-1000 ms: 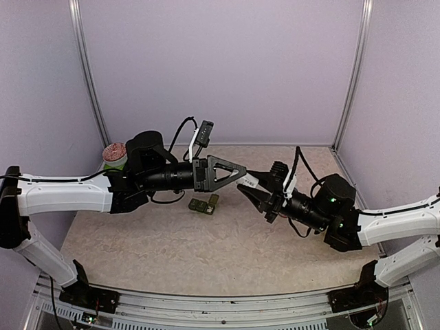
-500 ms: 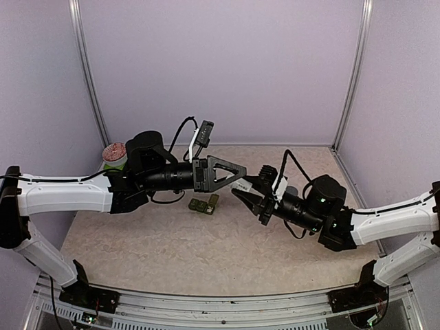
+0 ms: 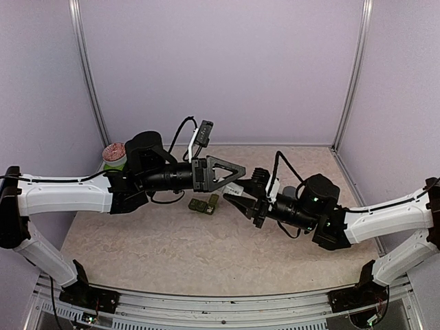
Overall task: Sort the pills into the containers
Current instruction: Screw the lid of the pill bottle onto the pill bottle.
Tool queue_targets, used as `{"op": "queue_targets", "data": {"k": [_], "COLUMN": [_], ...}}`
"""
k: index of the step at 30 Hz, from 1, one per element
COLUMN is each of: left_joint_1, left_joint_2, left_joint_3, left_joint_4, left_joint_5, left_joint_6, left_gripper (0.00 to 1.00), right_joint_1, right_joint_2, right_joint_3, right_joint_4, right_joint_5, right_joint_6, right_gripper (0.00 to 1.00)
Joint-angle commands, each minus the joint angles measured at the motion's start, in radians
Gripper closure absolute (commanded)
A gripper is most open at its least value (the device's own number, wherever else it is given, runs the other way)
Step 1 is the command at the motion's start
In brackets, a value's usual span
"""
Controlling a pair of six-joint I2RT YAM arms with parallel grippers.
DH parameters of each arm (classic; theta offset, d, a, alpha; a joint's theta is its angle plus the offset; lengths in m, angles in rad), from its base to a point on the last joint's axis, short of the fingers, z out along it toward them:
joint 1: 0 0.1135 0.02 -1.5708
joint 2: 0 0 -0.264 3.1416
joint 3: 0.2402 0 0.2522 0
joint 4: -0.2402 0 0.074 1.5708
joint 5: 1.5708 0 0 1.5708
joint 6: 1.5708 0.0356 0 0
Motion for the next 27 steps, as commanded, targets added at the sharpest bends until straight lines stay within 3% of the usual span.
{"op": "queue_targets", "data": {"k": [1,11,21,27], "left_joint_1": [0.022,0.036,0.042,0.045], "left_joint_2": [-0.048,-0.077,-0.075,-0.071], "left_joint_3": [-0.019,0.000,0.007,0.015], "left_joint_4": [0.003,-0.196,-0.211,-0.218], "left_joint_5": [0.012,0.040,0.081,0.078], "left_joint_6": [-0.011,-0.009,-0.016,-0.012], "left_gripper": [0.13,0.15,0.41,0.51], "right_joint_1": [0.009,0.009,0.009,0.010], "right_joint_2": [-0.048,-0.142,-0.145,-0.153], "right_joint_3": [-0.021,-0.052,-0.042,-0.047], "right_joint_4": [-0.020,-0.077,-0.119,-0.135], "right_joint_5": [-0.002,0.055,0.053,0.060], "right_joint_6": [-0.010,-0.117,-0.128,-0.131], "right_gripper": [0.84,0.83,0.84,0.84]}}
